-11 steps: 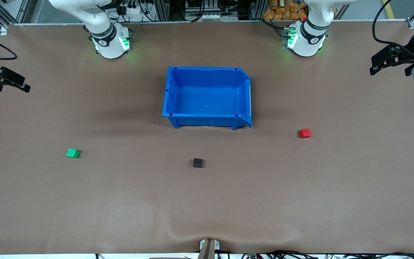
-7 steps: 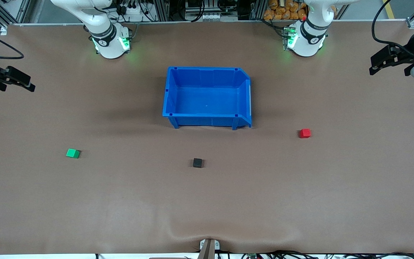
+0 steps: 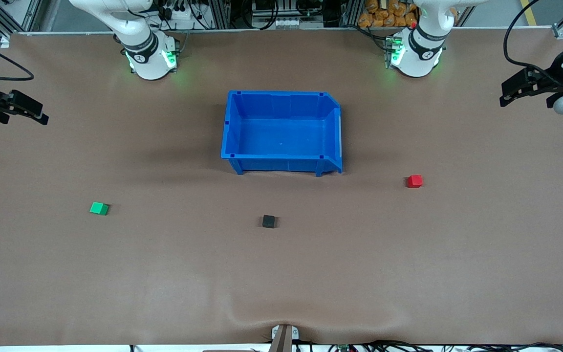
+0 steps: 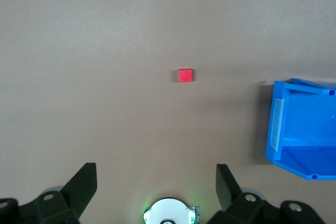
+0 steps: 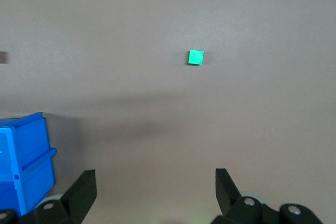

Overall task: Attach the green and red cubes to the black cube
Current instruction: 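Raise both arms from the rest pose toward the cubes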

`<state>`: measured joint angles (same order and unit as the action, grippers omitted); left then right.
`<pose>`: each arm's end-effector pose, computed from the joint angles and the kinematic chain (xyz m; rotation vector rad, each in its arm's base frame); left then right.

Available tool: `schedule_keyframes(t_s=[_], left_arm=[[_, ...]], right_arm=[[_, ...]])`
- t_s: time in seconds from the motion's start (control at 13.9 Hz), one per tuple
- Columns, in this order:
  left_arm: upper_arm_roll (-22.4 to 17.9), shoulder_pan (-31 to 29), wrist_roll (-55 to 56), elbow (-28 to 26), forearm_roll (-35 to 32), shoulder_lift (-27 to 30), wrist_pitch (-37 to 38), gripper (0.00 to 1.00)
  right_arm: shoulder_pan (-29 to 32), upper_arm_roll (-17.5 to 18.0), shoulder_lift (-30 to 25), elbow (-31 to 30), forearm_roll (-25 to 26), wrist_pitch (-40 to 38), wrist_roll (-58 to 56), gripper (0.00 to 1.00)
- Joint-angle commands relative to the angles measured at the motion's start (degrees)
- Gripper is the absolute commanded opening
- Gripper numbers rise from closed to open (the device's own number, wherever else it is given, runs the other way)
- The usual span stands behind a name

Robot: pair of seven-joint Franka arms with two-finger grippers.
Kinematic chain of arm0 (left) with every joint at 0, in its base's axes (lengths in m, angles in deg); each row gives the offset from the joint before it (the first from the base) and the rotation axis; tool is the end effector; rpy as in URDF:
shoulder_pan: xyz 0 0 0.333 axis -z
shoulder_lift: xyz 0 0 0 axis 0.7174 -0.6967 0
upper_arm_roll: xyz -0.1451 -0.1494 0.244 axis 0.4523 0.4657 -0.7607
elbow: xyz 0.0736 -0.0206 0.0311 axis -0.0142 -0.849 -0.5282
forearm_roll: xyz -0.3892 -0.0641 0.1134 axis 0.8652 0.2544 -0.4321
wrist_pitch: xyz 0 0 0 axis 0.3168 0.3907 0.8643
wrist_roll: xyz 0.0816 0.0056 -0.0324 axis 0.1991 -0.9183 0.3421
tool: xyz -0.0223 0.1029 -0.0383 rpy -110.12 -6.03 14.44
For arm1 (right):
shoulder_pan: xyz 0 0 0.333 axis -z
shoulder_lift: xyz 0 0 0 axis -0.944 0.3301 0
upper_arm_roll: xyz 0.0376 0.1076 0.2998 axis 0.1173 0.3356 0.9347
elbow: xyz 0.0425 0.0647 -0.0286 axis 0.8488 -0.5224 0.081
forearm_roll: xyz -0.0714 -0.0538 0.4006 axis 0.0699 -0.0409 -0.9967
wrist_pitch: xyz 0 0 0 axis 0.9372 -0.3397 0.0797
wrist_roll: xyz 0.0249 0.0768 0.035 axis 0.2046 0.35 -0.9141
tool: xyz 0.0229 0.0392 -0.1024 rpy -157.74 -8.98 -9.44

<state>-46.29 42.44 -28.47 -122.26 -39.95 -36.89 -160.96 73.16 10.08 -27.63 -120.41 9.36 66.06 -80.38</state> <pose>0.5382 -0.0425 0.6549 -3.0867 0.0931 0.0675 0.5302 -0.0483 0.6052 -3.0898 0.1047 0.0706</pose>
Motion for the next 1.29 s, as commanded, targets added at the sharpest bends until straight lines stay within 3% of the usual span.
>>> schedule_keyframes(t_s=[0.0, 0.65, 1.01, 1.22], left_arm=[[0.4, -0.5, -0.9, 0.8, 0.1, -0.2, 0.8, 1.00], [2.1, -0.4, 0.3, 0.3, -1.2, 0.1, 0.8, 1.00], [2.2, -0.7, 0.4, -4.6, -1.2, 1.8, -1.2, 1.00], [2.2, -0.7, 0.4, -7.3, -1.1, 1.9, -3.1, 1.00]], right_arm=[[1.9, 1.2, 0.4, 0.9, 0.6, -0.8, 0.6, 1.00], [0.9, 1.7, 3.2, 1.6, 0.4, -0.4, 0.4, 1.00], [0.8, 1.4, 4.0, 2.2, 0.3, -1.1, -0.4, 1.00], [0.4, 1.6, 5.2, 1.8, 2.8, -0.4, -0.4, 1.00]])
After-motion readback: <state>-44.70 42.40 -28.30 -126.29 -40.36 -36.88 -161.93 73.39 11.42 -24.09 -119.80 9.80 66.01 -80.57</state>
